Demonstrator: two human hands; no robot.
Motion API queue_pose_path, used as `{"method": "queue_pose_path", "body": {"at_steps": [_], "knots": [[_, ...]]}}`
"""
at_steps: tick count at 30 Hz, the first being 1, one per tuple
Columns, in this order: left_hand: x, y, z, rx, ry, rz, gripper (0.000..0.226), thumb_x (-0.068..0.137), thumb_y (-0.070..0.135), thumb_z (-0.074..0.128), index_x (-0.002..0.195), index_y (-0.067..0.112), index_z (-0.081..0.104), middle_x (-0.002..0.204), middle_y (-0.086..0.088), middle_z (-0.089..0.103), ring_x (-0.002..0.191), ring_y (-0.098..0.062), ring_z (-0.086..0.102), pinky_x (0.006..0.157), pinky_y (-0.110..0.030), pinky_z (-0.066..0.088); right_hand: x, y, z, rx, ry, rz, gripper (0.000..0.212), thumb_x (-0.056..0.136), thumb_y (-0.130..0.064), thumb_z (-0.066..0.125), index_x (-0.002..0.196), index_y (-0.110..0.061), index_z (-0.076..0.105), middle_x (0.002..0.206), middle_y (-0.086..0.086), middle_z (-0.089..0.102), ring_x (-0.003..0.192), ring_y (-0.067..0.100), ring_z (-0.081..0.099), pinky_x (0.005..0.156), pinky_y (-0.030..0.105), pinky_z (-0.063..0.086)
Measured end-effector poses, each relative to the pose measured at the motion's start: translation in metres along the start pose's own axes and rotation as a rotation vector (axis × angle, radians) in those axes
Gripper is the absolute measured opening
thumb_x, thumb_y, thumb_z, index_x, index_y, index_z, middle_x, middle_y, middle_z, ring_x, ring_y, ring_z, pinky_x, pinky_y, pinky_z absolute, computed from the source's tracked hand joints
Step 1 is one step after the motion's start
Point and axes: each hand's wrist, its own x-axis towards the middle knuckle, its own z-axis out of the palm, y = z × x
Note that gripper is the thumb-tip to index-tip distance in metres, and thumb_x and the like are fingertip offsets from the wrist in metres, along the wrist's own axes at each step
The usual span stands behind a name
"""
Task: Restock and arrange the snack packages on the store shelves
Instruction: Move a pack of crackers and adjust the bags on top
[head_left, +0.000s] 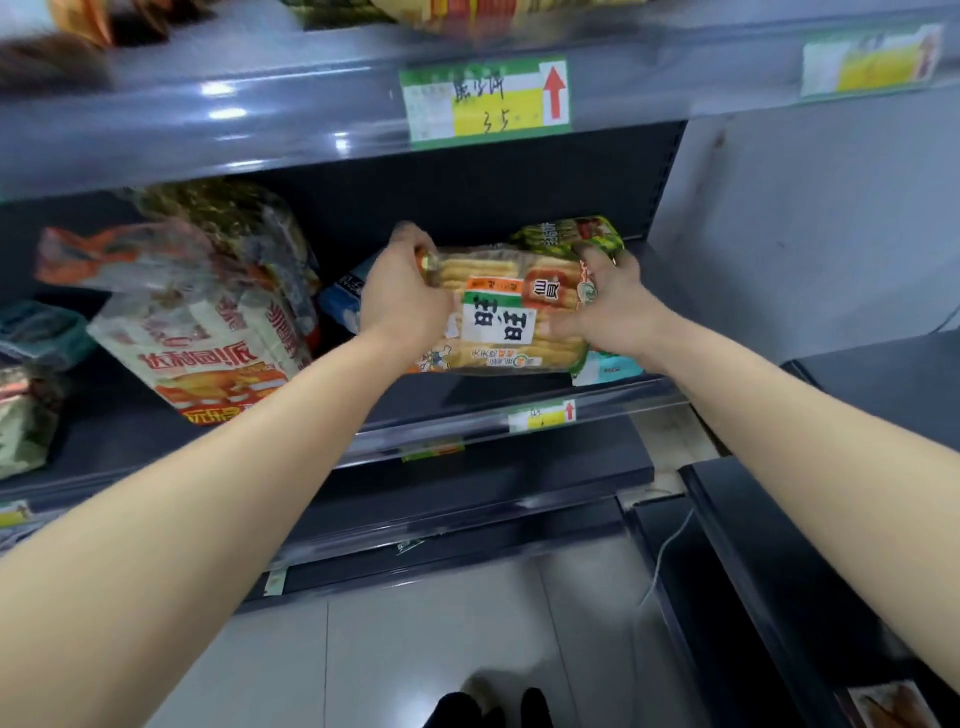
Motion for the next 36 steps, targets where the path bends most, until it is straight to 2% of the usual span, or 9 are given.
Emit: {"method": "queue_pose_path", "body": {"at_steps": [3,6,9,13,20,22,27,31,36], "knots": [[0.014,0.001,0.0,0.045,-0.026,0.13,0.033,0.077,-0.001,0.064,0.091,0.02,0.043,0.07,0.011,0.046,0.068,-0.017,0.049,0.059,-0.028,0.04,0.01,-0.007,0.0,-0.358,0.059,-0.015,0.093,0.073,-0.031,0.075,0.148,-0.028,0.02,0.158,0.011,0.0,0.145,0.033,-0.001,0.117,0.051,0.013],[0.018,0.003,0.003,0.104,-0.103,0.231,0.028,0.076,-0.005,0.057,0.087,0.017,0.044,0.069,0.009,0.046,0.063,-0.012,0.047,0.056,-0.028,0.034,0.016,-0.01,0.01,-0.346,-0.107,-0.031,0.074,0.073,-0.031,0.075,0.138,-0.025,0.04,0.138,0.008,0.048,0.129,0.028,0.042,0.108,0.044,0.034],[0.017,-0.001,0.009,0.069,-0.154,0.253,0.028,0.08,-0.005,0.052,0.097,0.016,0.051,0.082,0.003,0.053,0.084,-0.022,0.056,0.068,-0.031,0.045,0.016,-0.01,0.027,-0.082,-0.344,-0.02,0.038,0.077,-0.016,0.076,0.109,-0.022,0.059,0.096,-0.003,0.066,0.08,0.011,0.062,0.072,0.023,0.051],[0.034,-0.02,0.016,0.196,0.004,-0.025,0.062,0.082,0.016,0.066,0.137,0.012,0.036,0.133,-0.012,0.041,0.127,-0.033,0.036,0.105,-0.045,0.034,0.034,0.0,0.03,0.117,-0.291,0.016,0.028,0.078,-0.009,0.075,0.102,-0.015,0.064,0.094,0.001,0.067,0.083,0.016,0.064,0.077,0.025,0.053],[0.056,-0.023,0.046,-0.319,-0.431,-0.453,0.037,0.088,0.023,0.065,0.122,0.018,0.05,0.117,-0.006,0.059,0.103,-0.02,0.054,0.091,-0.033,0.044,0.08,0.002,0.014,0.439,-0.098,-0.014,0.027,0.079,-0.01,0.074,0.103,-0.015,0.063,0.089,-0.005,0.065,0.071,0.004,0.06,0.051,0.004,0.045],[0.066,-0.02,0.063,-0.385,-0.419,-0.458,0.039,0.09,0.016,0.062,0.127,0.013,0.049,0.119,-0.006,0.061,0.101,-0.02,0.057,0.09,-0.034,0.046,0.095,0.004,0.011,0.391,-0.088,-0.025,0.028,0.08,-0.015,0.074,0.106,-0.016,0.064,0.089,-0.006,0.065,0.075,0.009,0.062,0.054,0.005,0.047],[0.105,-0.025,0.101,-0.434,-0.25,-0.434,0.029,0.086,0.007,0.064,0.113,0.013,0.056,0.113,-0.009,0.065,0.094,-0.022,0.061,0.073,-0.03,0.052,0.135,0.021,0.003,0.43,-0.18,-0.058,0.02,0.084,-0.008,0.068,0.097,-0.02,0.059,0.102,-0.001,0.067,0.098,0.015,0.064,0.098,0.034,0.049],[0.124,-0.037,0.117,-0.472,-0.153,-0.42,0.017,0.086,0.004,0.063,0.094,0.017,0.055,0.101,-0.006,0.063,0.087,-0.022,0.061,0.073,-0.032,0.052,0.162,0.025,0.006,0.402,-0.309,-0.095,0.024,0.084,0.004,0.06,0.101,-0.012,0.061,0.098,0.0,0.069,0.096,0.015,0.063,0.094,0.032,0.047],[0.125,-0.061,0.116,-0.458,-0.101,-0.424,0.026,0.088,0.003,0.061,0.112,0.013,0.056,0.108,-0.003,0.061,0.098,-0.018,0.059,0.08,-0.03,0.05,0.186,0.027,0.027,0.395,-0.403,-0.035,0.031,0.083,0.003,0.059,0.114,-0.003,0.059,0.115,0.011,0.068,0.109,0.024,0.062,0.101,0.037,0.044]]}}
